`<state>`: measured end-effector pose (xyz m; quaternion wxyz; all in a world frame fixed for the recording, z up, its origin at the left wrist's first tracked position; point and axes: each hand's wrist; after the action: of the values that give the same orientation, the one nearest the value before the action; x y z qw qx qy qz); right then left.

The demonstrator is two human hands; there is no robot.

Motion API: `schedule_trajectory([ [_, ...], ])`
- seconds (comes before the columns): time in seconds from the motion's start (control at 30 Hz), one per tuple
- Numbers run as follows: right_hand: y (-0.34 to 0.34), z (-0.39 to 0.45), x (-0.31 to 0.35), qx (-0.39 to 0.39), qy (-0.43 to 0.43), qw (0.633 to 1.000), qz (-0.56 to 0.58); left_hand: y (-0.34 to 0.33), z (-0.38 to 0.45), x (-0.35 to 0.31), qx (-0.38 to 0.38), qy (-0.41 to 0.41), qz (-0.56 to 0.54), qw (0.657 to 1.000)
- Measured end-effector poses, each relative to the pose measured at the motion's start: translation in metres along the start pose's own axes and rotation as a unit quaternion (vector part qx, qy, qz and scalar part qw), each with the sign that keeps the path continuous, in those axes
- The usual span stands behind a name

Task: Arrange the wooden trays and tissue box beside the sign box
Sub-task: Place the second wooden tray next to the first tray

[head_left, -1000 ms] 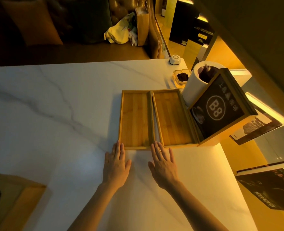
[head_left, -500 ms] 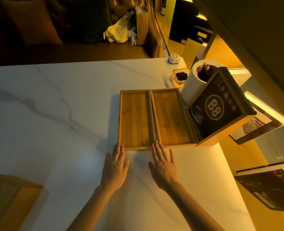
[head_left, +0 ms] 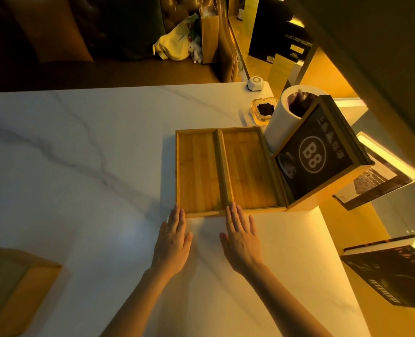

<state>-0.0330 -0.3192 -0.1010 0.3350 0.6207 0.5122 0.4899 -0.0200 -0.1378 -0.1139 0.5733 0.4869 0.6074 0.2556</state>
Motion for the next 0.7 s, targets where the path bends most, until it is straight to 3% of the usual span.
schedule_trajectory([
  [0.27, 0.002, -0.002, 0.005, -0.005, 0.007, 1.000, -0.018, 0.003, 0.001, -0.001, 0.014, 0.013, 0.011, 1.000],
  [0.43, 0.009, -0.002, 0.006, -0.005, 0.008, 1.000, -0.029, 0.012, 0.005, -0.002, 0.088, 0.014, 0.064, 0.994],
  [0.53, 0.025, 0.001, 0.007, 0.003, 0.012, 1.000, -0.023, 0.029, 0.008, -0.004, 0.136, 0.016, 0.043, 0.990],
  [0.7, 0.063, 0.010, 0.031, -0.015, 0.029, 0.998, -0.052, 0.068, -0.006, -0.006, 0.069, 0.005, -0.076, 0.995],
])
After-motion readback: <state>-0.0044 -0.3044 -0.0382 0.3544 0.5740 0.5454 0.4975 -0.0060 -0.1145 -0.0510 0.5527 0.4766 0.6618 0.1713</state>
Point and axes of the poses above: each hand's wrist, its own z-axis towards the middle knuckle, its own y-axis out of the back of the hand, x = y × z, and after that the axes turned 4 degrees about x, right-handed
